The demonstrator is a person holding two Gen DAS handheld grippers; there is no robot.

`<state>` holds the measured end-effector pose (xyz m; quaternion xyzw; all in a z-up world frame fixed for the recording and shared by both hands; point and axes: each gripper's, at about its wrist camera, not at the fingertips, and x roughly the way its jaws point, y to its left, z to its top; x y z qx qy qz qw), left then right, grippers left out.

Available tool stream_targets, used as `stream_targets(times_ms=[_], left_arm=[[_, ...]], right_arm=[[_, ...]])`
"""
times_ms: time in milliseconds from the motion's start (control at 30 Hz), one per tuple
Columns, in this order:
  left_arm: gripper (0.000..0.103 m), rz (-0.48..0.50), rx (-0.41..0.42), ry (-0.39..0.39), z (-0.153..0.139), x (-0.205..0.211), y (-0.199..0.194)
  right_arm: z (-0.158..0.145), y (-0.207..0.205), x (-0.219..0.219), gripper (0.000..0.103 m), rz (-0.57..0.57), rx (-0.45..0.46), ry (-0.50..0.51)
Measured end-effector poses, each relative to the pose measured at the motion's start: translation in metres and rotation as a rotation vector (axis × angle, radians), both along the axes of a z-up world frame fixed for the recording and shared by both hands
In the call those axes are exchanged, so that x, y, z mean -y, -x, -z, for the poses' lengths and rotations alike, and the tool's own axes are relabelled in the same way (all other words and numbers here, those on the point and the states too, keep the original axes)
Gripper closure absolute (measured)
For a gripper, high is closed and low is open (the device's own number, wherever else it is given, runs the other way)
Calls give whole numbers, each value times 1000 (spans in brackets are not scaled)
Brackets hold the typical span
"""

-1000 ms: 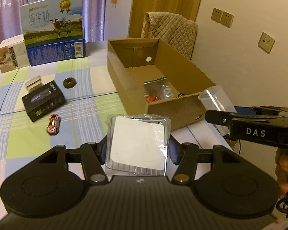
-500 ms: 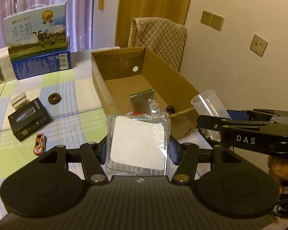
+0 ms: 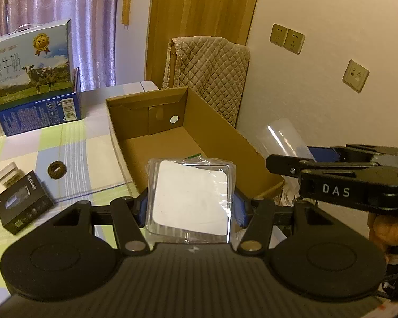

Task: Organize objects
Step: 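Carry the packet with the left tool while the right tool carries the cup toward the box, then open the left tool over the box dropping the packet while the right releases the cup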

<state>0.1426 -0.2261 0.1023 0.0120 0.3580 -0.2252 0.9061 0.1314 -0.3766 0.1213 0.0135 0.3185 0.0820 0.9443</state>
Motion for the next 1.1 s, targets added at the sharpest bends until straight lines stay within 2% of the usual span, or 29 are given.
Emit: stream_targets(times_ms=[300,600,800,867,933,1100], left_arm=[[49,28,-20,-14,7,12,-29],[49,33,-65,44,8,12,-62],[49,27,-63,30,11,18,-80],[45,34,-62,33,15,20,-85],[35,6,-63,34,16,17,-88],[35,-10,-39,34,11,7,-82]], right_arm=[[7,-35,9,55,2,-32,-15],[9,-60,18,55,33,-45,-50],[9,-64,24,55,59,-46,-65],[10,-64,26,55,62,-51,-65],[11,-63,26,55,63,-53,-67],[13,-58,26,55,60,-58,-70]])
